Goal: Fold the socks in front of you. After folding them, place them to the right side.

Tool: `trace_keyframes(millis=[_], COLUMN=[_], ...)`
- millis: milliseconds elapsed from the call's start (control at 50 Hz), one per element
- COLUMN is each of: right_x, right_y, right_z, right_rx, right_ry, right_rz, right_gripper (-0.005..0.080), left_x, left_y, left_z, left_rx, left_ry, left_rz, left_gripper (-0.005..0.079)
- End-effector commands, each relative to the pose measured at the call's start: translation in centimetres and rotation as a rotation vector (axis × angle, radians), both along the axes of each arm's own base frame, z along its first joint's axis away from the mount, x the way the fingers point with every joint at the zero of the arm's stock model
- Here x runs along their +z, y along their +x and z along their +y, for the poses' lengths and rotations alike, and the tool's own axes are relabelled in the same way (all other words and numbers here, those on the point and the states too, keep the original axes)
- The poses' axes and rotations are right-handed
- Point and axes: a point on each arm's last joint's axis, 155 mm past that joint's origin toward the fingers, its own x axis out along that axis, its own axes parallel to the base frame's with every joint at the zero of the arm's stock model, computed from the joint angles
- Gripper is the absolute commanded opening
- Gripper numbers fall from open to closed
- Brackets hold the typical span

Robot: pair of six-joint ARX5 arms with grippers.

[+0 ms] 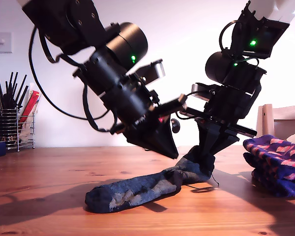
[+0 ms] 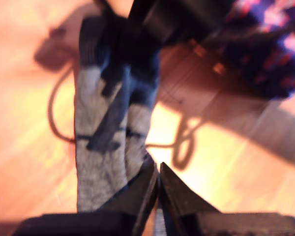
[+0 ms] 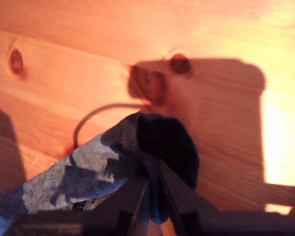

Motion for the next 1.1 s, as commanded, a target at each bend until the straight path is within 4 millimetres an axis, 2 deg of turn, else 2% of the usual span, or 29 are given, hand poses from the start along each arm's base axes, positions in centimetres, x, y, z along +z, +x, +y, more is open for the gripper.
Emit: trace_keyframes(millis=[0, 120, 240, 340, 420, 620, 740, 840, 1080], right_x=[1.8, 1.6, 1.5, 1.7, 2.0, 2.2, 2.0, 1.8, 1.7], right_y=[0.4, 0.0, -0.1, 0.1, 0.7, 1.3, 1.1, 0.8, 0.2], right_z=[0.3, 0.3, 0.2, 0.3, 0.5, 0.3, 0.1, 0.0, 1.1], right_rx=[0.002, 0.004, 0.004, 0.003, -0.016, -0.027, -0.028, -0.027, 0.006], right_ry=[0.012, 0.008, 0.006, 0.01, 0.025, 0.019, 0.005, 0.0, -0.006], right_rz=[-0.037, -0.023, -0.017, -0.027, -0.047, -0.073, -0.063, -0.049, -0.05], right_gripper=[-0.0013, -0.0013, -0.0013, -0.0013, -0.0013, -0.0013, -0.0013, -0.0013, -0.0013], left_x=[-2.7, -4.1, -4.7, -4.5, -4.3, -5.0, -4.8, -3.7, -2.2], left_y=[-0.6, -0.8, -1.6, -2.8, -4.6, -6.6, -6.5, -5.5, -4.5], left_z=[0.4, 0.8, 0.3, -0.7, -1.7, -1.5, -1.6, -1.8, -2.0], left_rx=[0.005, 0.01, -0.015, -0.066, -0.161, -0.223, -0.232, -0.219, -0.203], left_ry=[0.042, 0.075, 0.073, 0.047, 0.019, 0.063, 0.059, 0.032, 0.003], left_rz=[0.041, 0.059, 0.078, 0.1, 0.125, 0.153, 0.138, 0.107, 0.064], left_gripper=[-0.002, -0.002, -0.002, -0.002, -0.002, -0.002, -0.002, -0.002, -0.002])
